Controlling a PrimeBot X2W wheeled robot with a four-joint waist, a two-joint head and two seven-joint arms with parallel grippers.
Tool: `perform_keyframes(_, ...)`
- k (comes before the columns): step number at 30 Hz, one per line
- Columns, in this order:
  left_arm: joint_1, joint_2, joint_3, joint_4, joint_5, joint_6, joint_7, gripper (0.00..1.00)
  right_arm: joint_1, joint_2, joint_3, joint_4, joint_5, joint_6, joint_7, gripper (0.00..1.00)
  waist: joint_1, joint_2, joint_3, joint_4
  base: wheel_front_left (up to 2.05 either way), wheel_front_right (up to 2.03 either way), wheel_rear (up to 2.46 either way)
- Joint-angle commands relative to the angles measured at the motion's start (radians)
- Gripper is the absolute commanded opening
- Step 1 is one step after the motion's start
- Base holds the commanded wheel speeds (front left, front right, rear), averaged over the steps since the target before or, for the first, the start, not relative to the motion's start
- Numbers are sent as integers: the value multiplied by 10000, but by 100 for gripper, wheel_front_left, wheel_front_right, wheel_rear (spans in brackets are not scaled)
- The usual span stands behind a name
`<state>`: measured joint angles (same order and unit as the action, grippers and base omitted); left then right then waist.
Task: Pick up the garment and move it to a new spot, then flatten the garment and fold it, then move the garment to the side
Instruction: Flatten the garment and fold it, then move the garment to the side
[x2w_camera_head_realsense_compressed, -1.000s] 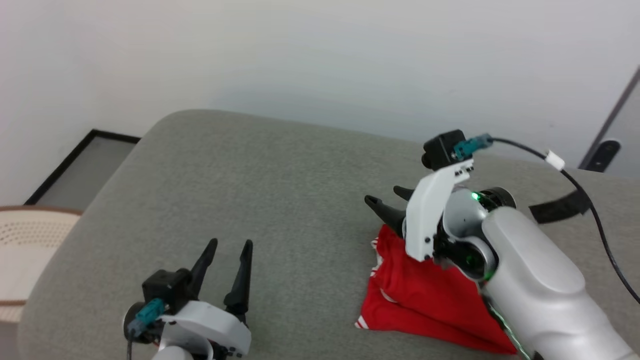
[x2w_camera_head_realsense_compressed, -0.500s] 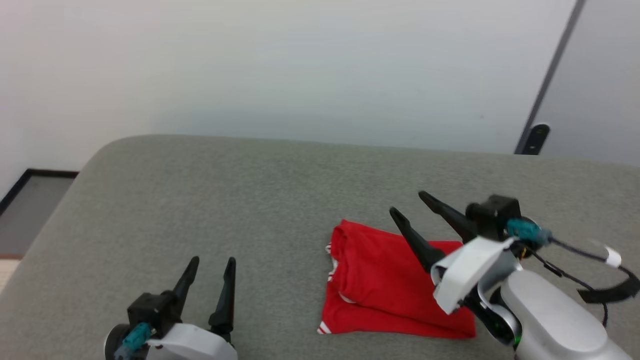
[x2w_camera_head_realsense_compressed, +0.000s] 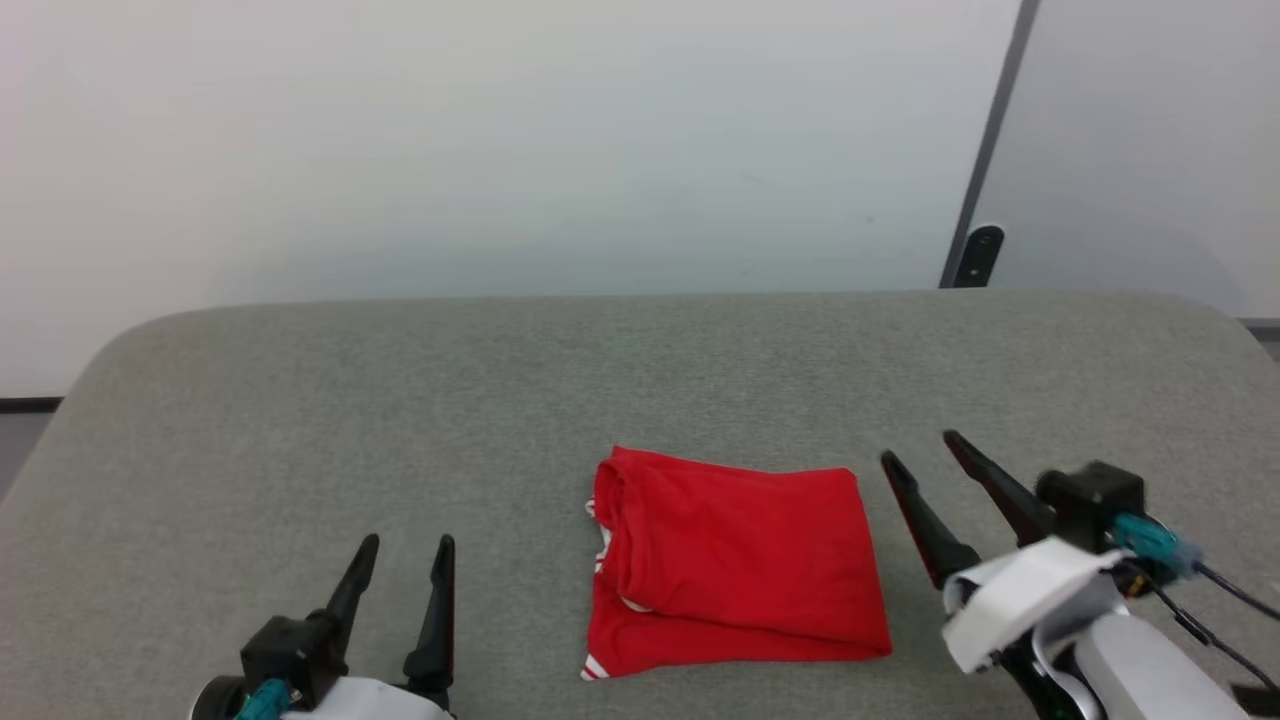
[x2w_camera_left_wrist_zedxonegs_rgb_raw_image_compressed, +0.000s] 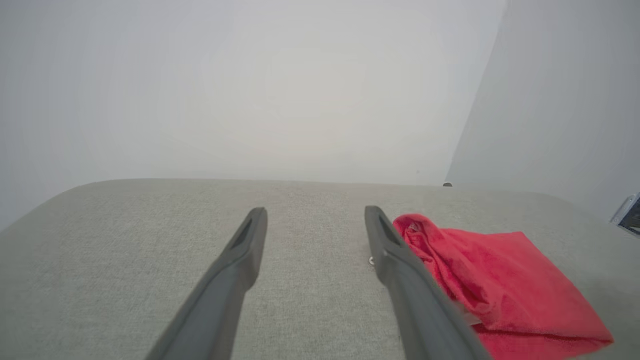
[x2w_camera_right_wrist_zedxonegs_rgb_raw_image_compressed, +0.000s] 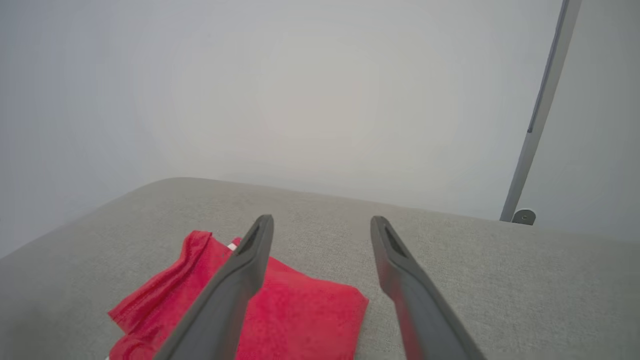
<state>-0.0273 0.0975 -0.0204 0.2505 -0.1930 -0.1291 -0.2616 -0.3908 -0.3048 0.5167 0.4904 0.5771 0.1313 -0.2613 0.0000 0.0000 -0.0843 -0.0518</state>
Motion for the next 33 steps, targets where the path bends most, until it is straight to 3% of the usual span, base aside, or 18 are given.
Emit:
perform_keyframes(1,85,-5,54,-59,-5,-14,-33,100,245,-41,-334,-32,-156,-13,-41,100,0,0,64,-154,0,0,0)
perform_keyframes(15,50,-10,-17,-59,69,-15,-35,100,1444,-185,-2272,-266,-843,-13,-44,100,0,0,153,-607,0,0,0)
perform_keyframes(33,1,0,20,-66,210,-16,-35,100,1859,3,-2979,-635,-1261,-14,-45,100,0,0,191,-522,0,0,0)
